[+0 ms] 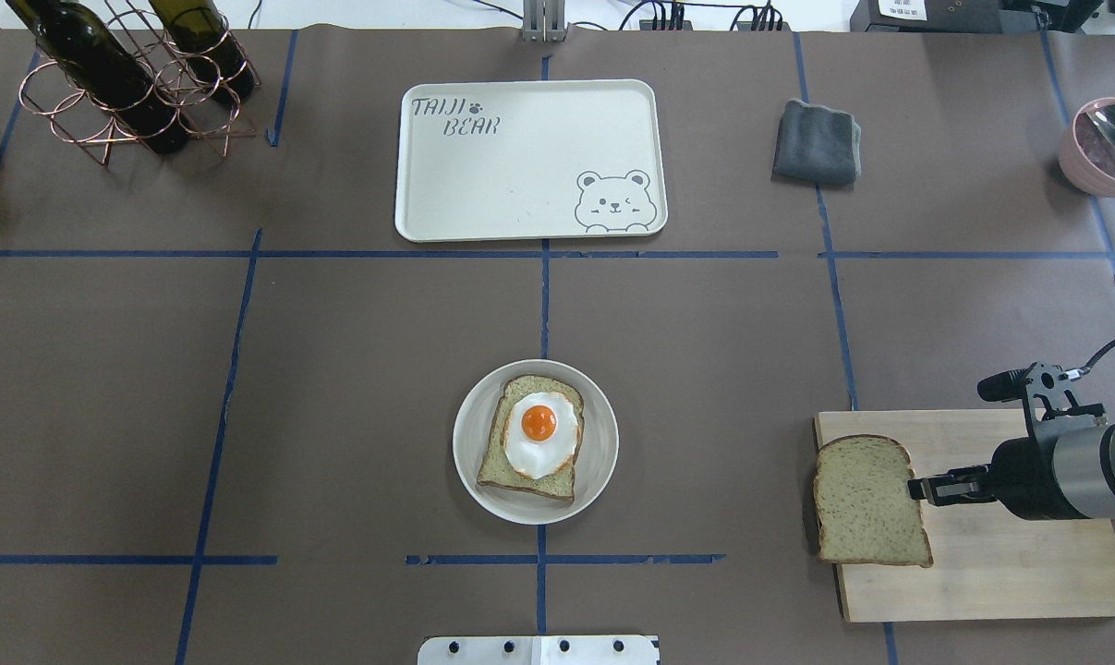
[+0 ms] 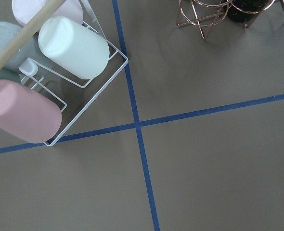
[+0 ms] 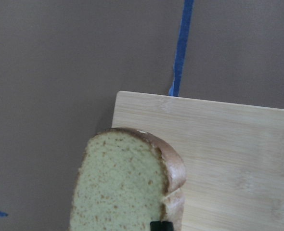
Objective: Make sandwich and place on tray
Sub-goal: 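Grasp the bread slice edge with the right gripper and lift it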
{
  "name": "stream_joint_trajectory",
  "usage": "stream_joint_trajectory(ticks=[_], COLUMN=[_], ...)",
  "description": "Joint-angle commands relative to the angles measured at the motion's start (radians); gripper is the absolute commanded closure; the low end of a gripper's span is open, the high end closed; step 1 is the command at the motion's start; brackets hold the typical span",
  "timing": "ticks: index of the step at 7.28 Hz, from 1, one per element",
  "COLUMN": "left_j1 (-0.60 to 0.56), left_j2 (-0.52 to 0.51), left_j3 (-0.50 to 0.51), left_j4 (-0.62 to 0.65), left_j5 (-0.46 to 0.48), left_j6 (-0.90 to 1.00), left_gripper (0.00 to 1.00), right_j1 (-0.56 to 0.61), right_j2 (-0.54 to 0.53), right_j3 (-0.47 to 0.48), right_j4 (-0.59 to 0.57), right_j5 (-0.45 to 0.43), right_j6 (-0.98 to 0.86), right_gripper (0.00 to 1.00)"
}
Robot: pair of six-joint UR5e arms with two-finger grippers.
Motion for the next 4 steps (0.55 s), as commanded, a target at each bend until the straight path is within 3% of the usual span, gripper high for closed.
stream_joint_trajectory(ticks=[1, 4], left_j1=[0.0, 0.001], left_j2=[-0.001, -0.001], left_j3=[-0.001, -0.001], left_j4=[0.0, 0.0], left_j5=[0.0, 0.0], left_j6=[0.0, 0.0], left_gripper=[0.0, 0.0], right_j1=[0.016, 0.015], right_j2=[0.017, 0.183], right_j3=[0.056, 0.07], right_j4=[0.002, -0.009], right_j5=[0.05, 0.08], right_j6=[0.038, 0.062], right_gripper=[1.0, 1.0])
